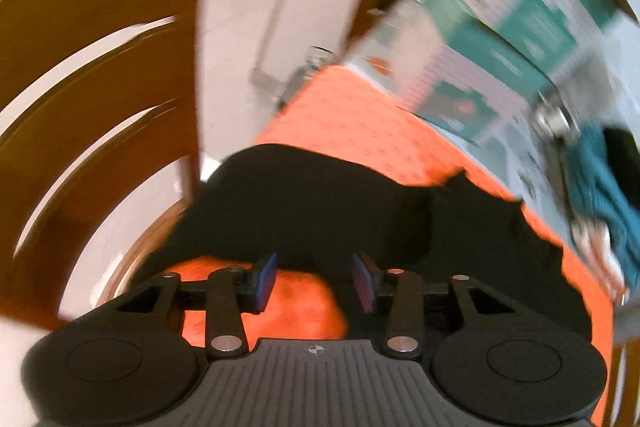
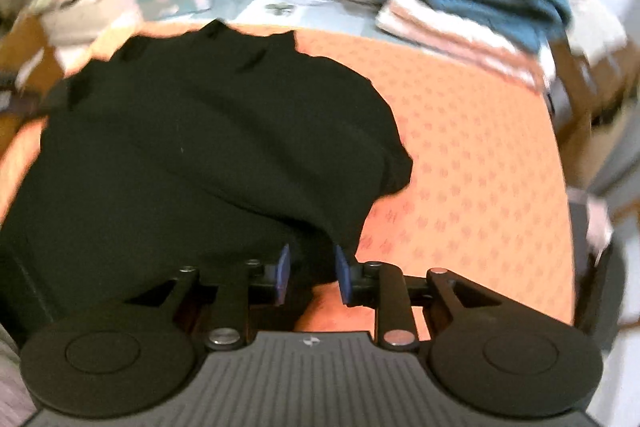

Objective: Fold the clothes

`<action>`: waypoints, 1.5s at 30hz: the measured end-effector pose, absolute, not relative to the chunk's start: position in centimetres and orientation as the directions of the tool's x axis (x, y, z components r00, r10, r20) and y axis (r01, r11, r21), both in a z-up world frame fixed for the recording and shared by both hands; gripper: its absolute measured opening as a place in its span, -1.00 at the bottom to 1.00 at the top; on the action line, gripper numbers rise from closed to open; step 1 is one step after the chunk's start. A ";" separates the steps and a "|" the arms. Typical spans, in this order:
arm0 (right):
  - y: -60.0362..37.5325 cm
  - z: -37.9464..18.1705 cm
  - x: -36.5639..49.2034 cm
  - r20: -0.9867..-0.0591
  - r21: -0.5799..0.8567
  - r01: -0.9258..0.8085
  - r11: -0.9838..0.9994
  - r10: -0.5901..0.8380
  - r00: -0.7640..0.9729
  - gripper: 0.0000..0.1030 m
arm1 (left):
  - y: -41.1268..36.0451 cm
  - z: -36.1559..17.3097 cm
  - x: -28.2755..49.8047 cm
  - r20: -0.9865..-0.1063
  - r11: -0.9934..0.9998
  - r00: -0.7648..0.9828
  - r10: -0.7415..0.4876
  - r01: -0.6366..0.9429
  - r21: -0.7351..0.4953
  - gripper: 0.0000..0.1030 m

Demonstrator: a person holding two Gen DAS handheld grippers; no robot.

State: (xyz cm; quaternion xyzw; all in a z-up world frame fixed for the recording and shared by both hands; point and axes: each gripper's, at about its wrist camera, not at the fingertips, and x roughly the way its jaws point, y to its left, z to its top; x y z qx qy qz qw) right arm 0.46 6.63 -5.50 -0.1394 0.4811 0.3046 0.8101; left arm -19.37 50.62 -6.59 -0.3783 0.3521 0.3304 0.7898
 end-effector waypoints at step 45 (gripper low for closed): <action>7.7 -8.8 -5.5 -0.900 0.142 -0.507 0.850 0.324 0.292 -0.22 | 56.8 -14.7 -27.7 -0.821 -0.236 0.495 0.285 -0.794 -0.561 -0.17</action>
